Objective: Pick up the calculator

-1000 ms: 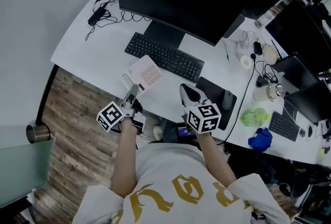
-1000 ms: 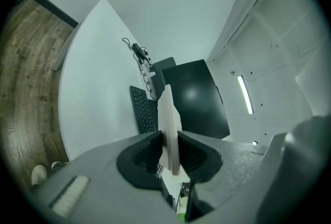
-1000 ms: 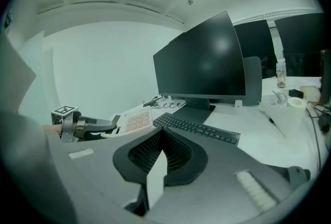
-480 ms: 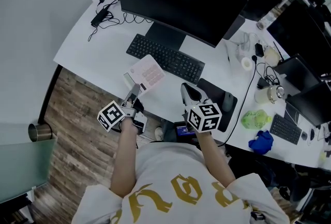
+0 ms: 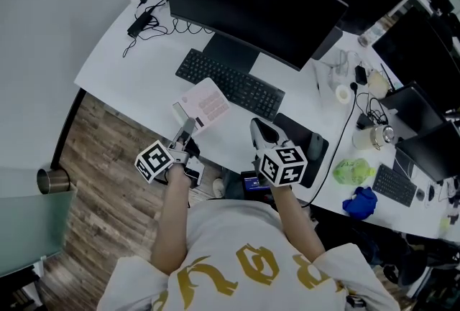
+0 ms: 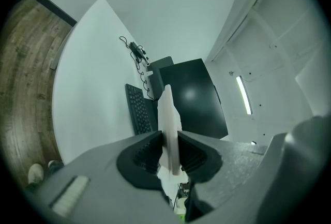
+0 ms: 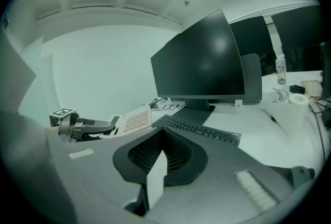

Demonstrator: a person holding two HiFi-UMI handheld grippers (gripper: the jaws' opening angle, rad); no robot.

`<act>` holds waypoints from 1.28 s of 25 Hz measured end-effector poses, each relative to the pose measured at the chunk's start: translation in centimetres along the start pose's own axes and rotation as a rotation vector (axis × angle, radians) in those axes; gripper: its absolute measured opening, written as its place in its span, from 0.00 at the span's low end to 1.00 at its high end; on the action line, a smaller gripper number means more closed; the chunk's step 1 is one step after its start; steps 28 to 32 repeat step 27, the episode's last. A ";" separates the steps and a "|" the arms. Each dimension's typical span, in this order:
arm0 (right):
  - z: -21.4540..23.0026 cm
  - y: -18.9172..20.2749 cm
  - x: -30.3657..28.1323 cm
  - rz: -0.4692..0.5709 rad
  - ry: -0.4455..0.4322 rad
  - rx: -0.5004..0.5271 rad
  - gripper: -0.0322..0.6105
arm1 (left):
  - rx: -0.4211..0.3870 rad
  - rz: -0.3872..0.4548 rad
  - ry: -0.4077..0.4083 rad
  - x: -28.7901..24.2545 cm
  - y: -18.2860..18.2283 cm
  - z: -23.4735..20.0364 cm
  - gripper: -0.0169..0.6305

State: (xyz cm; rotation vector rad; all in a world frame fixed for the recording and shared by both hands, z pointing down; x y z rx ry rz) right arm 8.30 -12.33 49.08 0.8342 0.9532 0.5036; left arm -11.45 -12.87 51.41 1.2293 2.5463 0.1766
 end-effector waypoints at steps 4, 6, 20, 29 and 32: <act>0.0 0.0 -0.2 -0.004 -0.012 0.000 0.09 | -0.001 0.003 -0.007 0.0 -0.1 -0.2 0.14; 0.0 0.1 -0.3 -0.007 -0.012 0.001 0.09 | 0.002 0.003 -0.007 0.0 -0.1 -0.3 0.14; 0.4 0.5 -0.2 -0.011 -0.004 -0.014 0.09 | 0.012 -0.008 -0.018 -0.1 0.1 -0.9 0.14; 0.1 0.6 -0.2 -0.003 -0.004 -0.023 0.09 | 0.006 -0.018 -0.009 -0.1 0.0 -0.7 0.14; 0.1 0.6 -0.2 -0.003 -0.004 -0.023 0.09 | 0.006 -0.018 -0.009 -0.1 0.0 -0.7 0.14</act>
Point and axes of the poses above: the fingertips, and each gripper's own axes: x backward along the fingers, z to its right, y out of its underside, the point moved 1 cm from there along x, backward along the fingers, and after that the axes turned 7 degrees about -z, right-handed, at the moved point
